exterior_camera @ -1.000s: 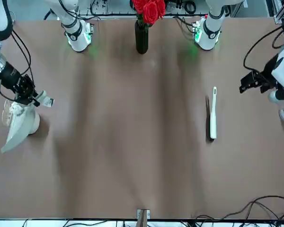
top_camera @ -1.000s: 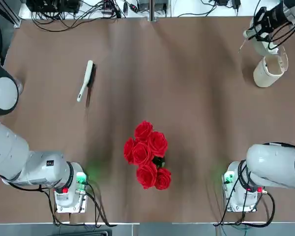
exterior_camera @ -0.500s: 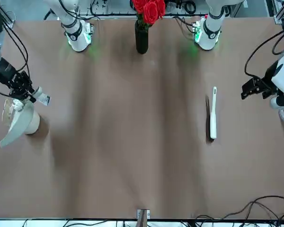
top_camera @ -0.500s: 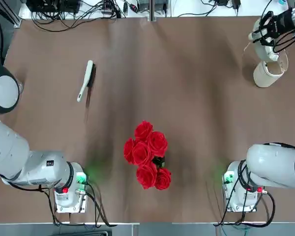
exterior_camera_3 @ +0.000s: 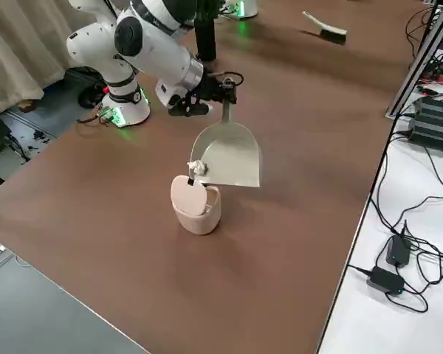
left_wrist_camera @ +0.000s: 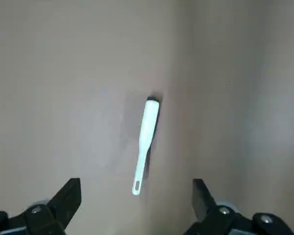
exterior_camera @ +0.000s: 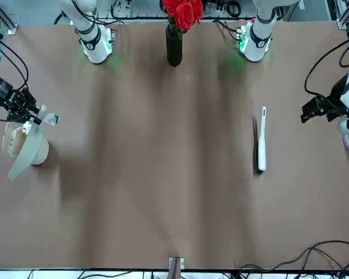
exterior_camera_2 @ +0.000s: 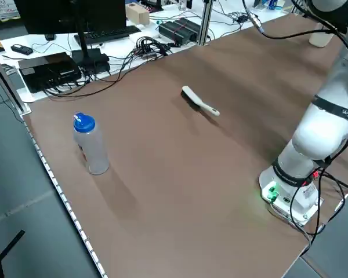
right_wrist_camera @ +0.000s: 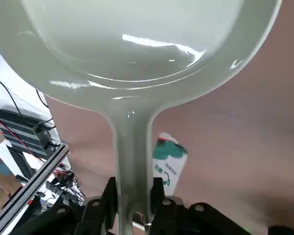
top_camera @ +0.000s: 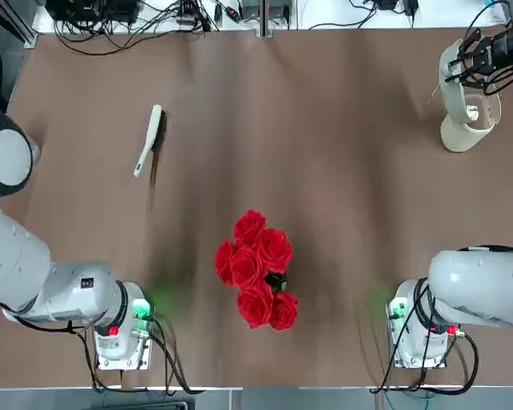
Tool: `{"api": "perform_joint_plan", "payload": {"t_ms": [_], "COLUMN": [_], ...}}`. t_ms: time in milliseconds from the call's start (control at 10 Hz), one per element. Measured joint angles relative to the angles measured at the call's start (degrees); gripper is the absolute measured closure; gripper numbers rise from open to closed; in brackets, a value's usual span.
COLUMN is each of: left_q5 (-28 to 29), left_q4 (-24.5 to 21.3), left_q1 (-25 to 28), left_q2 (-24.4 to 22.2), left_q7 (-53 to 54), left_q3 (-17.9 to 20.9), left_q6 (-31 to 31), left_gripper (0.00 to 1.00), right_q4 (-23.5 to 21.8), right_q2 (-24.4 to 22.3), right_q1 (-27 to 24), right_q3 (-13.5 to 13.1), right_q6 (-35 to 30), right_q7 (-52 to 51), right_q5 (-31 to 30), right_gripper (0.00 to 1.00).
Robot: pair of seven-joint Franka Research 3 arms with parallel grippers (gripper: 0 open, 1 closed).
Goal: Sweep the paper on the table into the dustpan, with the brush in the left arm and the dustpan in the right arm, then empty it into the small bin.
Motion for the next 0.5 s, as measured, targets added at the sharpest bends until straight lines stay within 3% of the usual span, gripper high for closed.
{"api": "perform_joint_plan", "payload": {"t_ms": [500], "left_q5": [1.23], "left_q4": [0.01], "left_q1": [0.54], "left_q2": [0.02], "left_q7": [1.32], "left_q3": [-0.28], "left_q6": [-0.01], "left_gripper": [0.00], "right_q4": [7.95], "right_q2": [4.75], "right_q1": [-0.12], "right_q3": [-4.50], "right_q6": [-10.20], "right_q7": [-0.16], "right_q5": [2.74], "right_gripper": [0.67]}}
